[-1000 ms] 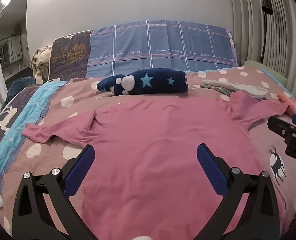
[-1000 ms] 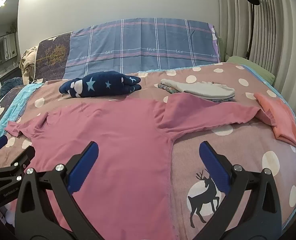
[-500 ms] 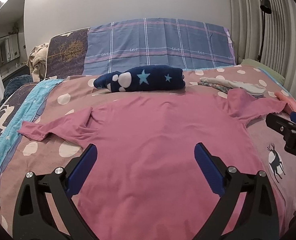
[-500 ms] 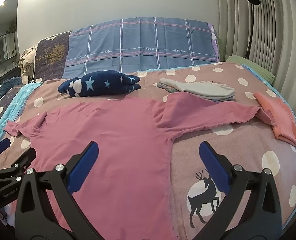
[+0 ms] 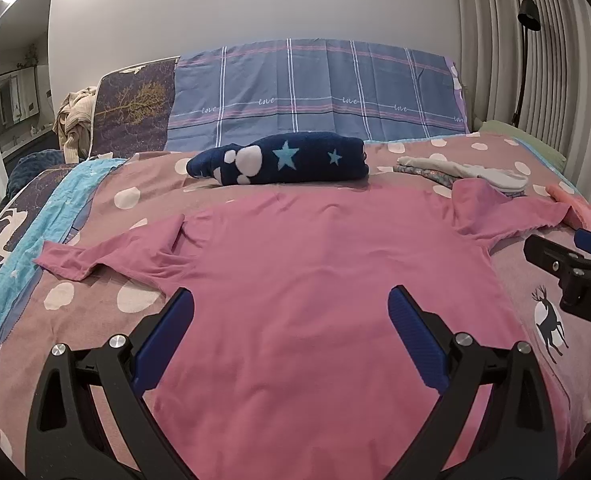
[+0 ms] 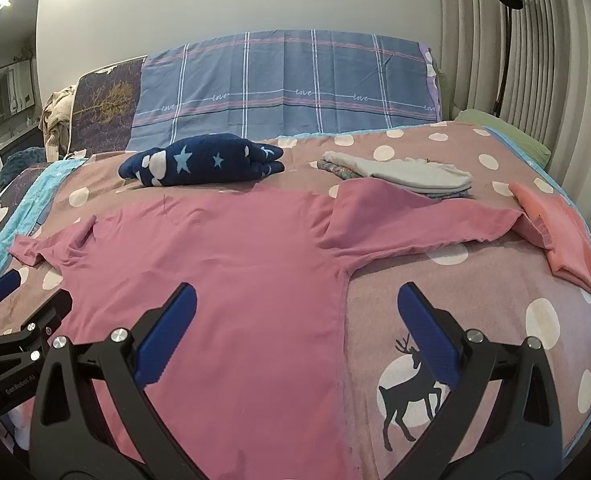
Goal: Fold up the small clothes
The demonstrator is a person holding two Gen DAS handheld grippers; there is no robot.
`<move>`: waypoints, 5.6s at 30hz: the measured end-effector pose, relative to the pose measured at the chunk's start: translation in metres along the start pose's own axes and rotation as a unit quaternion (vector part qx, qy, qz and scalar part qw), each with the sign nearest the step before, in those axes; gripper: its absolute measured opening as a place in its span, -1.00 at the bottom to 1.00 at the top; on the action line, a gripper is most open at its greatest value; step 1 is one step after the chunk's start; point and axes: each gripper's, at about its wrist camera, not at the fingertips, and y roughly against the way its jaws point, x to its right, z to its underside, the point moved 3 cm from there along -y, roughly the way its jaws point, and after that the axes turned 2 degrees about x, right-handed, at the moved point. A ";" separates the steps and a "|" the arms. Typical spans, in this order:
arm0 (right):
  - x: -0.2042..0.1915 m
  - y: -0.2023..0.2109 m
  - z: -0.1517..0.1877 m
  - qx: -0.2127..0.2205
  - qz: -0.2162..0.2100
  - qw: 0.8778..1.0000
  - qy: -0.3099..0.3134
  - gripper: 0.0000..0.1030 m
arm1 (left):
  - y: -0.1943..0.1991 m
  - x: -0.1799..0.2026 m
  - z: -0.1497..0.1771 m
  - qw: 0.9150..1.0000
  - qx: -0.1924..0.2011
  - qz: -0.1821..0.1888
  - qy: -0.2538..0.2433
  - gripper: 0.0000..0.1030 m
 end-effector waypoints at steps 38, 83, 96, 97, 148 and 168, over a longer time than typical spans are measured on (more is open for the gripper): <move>-0.032 -0.022 0.025 -0.055 -0.014 0.997 0.043 0.96 | -0.022 -0.033 0.028 0.999 -0.035 0.010 0.036 0.91; -0.007 -0.083 0.024 -0.132 -0.052 0.990 -0.001 0.09 | -0.183 -0.468 0.042 0.866 -0.075 -0.165 0.466 -0.47; -0.022 -0.110 0.021 -0.145 -0.064 0.987 0.011 0.10 | -0.141 -0.297 -0.105 0.976 0.039 -0.003 0.212 -0.97; -0.021 -0.111 0.020 -0.144 -0.065 0.987 0.008 0.10 | -0.136 -0.270 -0.113 0.981 0.044 0.019 0.185 -0.96; 0.011 -0.209 -0.078 -0.180 -0.204 0.957 -0.100 -0.90 | -0.156 -0.173 0.015 0.989 -0.108 -0.100 -0.002 0.52; 0.036 -0.261 -0.047 -0.257 -0.216 0.923 -0.186 -0.85 | -0.156 -0.172 0.019 0.991 -0.109 -0.082 0.003 0.51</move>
